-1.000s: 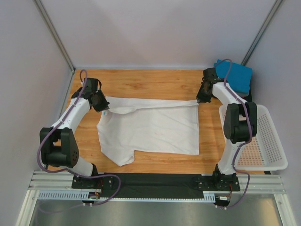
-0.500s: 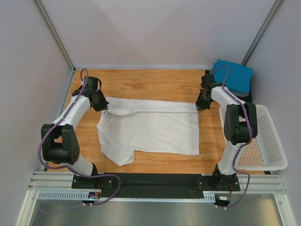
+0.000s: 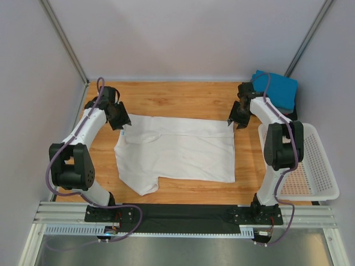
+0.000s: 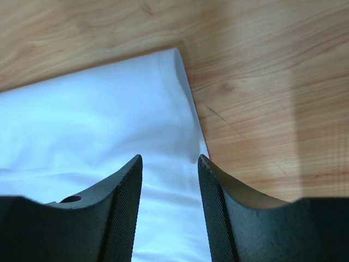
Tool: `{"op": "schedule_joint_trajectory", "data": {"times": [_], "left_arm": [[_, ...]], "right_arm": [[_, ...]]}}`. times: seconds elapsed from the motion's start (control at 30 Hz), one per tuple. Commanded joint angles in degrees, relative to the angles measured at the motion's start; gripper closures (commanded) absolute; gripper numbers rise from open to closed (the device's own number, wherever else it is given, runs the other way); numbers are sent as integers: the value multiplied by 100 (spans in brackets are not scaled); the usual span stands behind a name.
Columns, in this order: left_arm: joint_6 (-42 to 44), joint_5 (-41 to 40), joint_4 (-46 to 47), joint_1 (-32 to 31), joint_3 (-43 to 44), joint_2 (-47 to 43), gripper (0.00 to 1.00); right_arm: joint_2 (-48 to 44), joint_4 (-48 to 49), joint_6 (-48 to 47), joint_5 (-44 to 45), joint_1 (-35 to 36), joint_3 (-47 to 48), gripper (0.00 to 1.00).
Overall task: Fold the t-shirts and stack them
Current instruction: Fold the tshirt
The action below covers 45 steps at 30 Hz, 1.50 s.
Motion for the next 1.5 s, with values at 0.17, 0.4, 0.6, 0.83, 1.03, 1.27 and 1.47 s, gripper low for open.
{"op": "schedule_joint_trajectory", "data": {"times": [0.17,0.4,0.6,0.83,1.03,1.27,1.47], "left_arm": [[68,-258,-366,35,1295,126,34],[-669,531,372,26,1604,1004,47],[-846,480,689,-36,1577,1593,57],[-881,164,523,-44,1603,2006,65],[-1031,-153,312,-44,1621,2367,69],[-1084,-241,347,-44,1656,2640,71],[-1145,-346,136,-44,1823,2798,77]], "right_arm": [[-163,-243,-224,-225,26,1077,54],[320,39,-13,-366,35,1024,75],[294,364,-31,-243,61,278,87],[645,496,-154,-164,97,75,92],[883,540,-110,-146,132,40,97],[786,339,-215,12,132,56,100],[725,268,-172,-58,132,741,100]]}}
